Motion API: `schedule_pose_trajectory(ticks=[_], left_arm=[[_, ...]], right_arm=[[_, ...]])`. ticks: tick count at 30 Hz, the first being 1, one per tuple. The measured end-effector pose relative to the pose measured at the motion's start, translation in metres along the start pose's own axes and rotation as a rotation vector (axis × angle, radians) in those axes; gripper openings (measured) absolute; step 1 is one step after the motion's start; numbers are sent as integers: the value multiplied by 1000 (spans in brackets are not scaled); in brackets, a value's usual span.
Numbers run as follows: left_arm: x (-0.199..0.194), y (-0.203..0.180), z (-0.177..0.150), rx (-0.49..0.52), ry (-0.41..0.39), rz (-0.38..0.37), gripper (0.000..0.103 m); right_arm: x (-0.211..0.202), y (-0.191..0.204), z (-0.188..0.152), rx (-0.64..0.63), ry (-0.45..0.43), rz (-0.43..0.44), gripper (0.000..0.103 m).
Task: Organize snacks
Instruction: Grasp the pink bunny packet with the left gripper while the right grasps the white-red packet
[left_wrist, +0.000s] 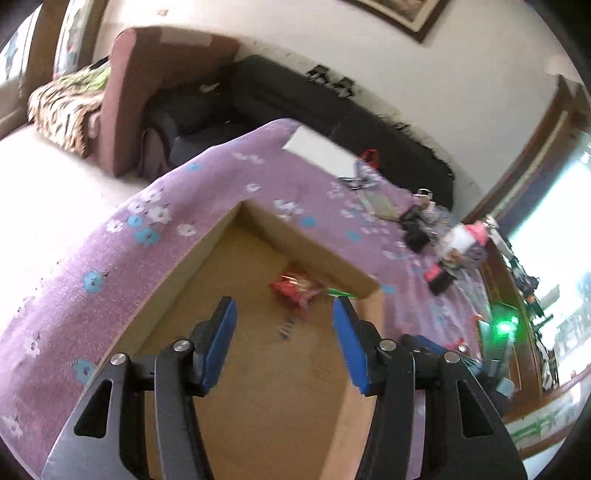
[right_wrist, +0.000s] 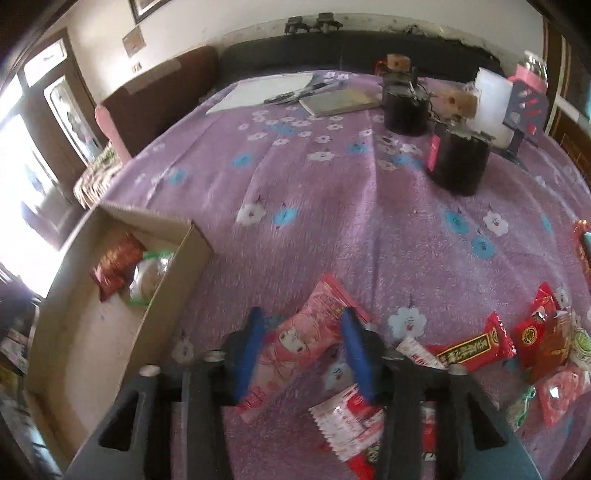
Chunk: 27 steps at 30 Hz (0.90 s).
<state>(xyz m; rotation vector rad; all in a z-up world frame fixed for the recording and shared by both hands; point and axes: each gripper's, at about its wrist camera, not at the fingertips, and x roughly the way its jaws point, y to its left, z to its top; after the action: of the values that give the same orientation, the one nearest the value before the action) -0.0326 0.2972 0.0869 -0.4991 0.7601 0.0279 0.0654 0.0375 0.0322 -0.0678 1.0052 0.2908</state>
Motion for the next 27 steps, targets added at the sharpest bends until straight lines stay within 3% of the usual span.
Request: schedule_pose_trajectory(ticks=[3, 9, 11, 13, 15, 20, 27], left_arm=[[-9, -15, -7, 30, 7, -33, 53], [-12, -47, -31, 89, 49, -94, 53], [-12, -59, -42, 126, 74, -119, 53], [-13, -68, -53, 153, 94, -133, 53], [-13, -77, -64, 183, 109, -133, 53], [-5, -105, -97, 297, 146, -135, 53], [3, -125, -120, 371, 204, -142, 53]], right_arm=[[-8, 8, -11, -3, 31, 59, 16], [-39, 28, -58, -5, 113, 255, 19], [-64, 13, -65, 23, 41, 317, 19], [-88, -10, -66, 42, -57, 259, 25], [-104, -45, -65, 97, -125, 179, 43], [-102, -100, -71, 200, -121, 82, 44], [-66, -108, -60, 185, -108, 72, 44]])
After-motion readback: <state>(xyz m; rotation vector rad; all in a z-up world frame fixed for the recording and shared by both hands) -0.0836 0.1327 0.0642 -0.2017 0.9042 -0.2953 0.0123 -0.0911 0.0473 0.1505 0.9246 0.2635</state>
